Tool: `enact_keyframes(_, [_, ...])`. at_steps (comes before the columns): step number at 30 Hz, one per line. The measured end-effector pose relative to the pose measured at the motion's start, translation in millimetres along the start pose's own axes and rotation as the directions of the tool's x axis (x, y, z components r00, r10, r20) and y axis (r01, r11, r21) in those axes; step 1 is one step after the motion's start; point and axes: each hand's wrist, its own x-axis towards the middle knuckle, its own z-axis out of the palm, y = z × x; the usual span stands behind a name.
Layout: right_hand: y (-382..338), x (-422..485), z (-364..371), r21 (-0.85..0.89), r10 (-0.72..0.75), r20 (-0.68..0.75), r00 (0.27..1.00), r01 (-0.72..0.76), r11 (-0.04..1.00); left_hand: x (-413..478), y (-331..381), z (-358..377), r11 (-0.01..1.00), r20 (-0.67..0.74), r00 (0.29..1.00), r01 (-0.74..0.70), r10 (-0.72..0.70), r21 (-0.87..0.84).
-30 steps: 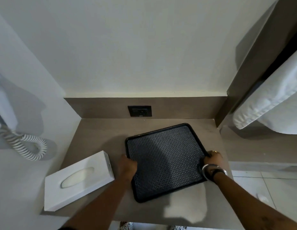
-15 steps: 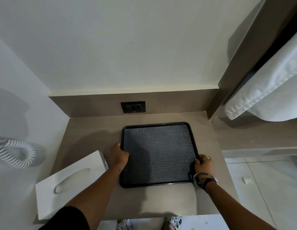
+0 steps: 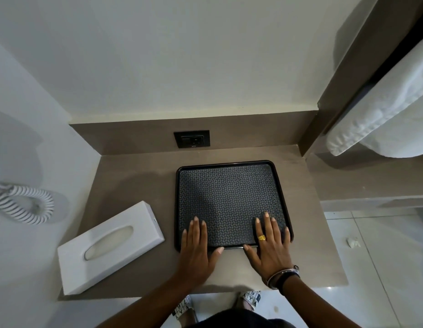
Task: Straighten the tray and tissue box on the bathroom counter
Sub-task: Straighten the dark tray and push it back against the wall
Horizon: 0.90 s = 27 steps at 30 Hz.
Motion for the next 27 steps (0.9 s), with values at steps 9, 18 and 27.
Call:
enact_keyframes(9, [-0.4,23.2,0.8,0.019,-0.034,0.063,0.997,0.033,0.999,10.9,-8.8,-2.1,0.999,0.024,0.999,0.047,-0.047,-0.001])
enact_keyframes(18, [-13.7,51.3,1.5,0.038,0.000,0.078,0.997,-0.003,0.999,47.1,-25.6,-22.5,0.998,0.021,1.000,0.022,-0.023,0.053])
enact_keyframes(27, [-20.6,78.2,-7.8,0.016,0.013,0.046,0.999,-0.014,1.000,73.4,-32.7,-27.1,0.998,0.076,0.995,0.065,-0.064,-0.010])
